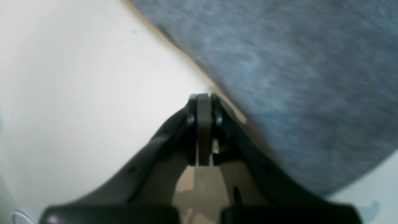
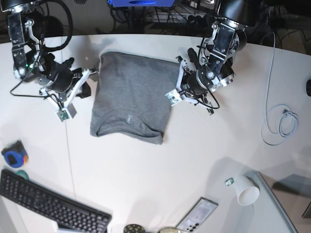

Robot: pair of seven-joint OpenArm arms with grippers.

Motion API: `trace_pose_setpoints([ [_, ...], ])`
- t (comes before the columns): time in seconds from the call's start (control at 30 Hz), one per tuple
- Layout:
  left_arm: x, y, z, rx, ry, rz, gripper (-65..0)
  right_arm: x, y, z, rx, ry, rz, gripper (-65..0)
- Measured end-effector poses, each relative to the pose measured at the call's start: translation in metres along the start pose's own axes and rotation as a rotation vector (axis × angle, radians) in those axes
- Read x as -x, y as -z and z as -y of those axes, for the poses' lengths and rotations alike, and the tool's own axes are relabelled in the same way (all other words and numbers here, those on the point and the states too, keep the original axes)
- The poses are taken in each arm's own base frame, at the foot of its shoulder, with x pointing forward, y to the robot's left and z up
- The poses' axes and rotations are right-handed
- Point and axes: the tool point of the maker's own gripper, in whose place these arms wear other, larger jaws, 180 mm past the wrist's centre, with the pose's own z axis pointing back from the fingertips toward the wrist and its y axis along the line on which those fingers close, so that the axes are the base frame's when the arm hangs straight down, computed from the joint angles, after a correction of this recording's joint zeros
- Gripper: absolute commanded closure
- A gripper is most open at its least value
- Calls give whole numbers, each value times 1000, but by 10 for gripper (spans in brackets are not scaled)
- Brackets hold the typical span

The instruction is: Layout the t-shirt on the table in an organized manner, then fold the t-shirt properly

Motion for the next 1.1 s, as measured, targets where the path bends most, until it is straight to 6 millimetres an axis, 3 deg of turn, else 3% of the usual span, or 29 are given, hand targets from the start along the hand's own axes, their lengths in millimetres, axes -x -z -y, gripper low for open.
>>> trace_pose_setpoints([
  [0.3,4,-9,25,22,-13,13,0,1,-19,46,118,155,68,0],
  [0.5,7,-20,42,36,-14,1,0,3,-19,46,119,159,64,0],
  [0.73,-7,-21,58,64,-30,27,0,4,-20,47,120,158,60,0],
  [0.87,3,-26,37,16,-33,10,0,12,-20,45,120,162,44,0],
  [0.93,10,-36,9,-55,-56,6,0,18,-22,47,125,174,43,0],
  [1.03,39,-61,-42,-196,-108,-52,0,23,-38,55,167,178,105,0],
  [1.1,56,-82,-64,-277,-140,-75,0,33,-48,51,156,123,104,0],
])
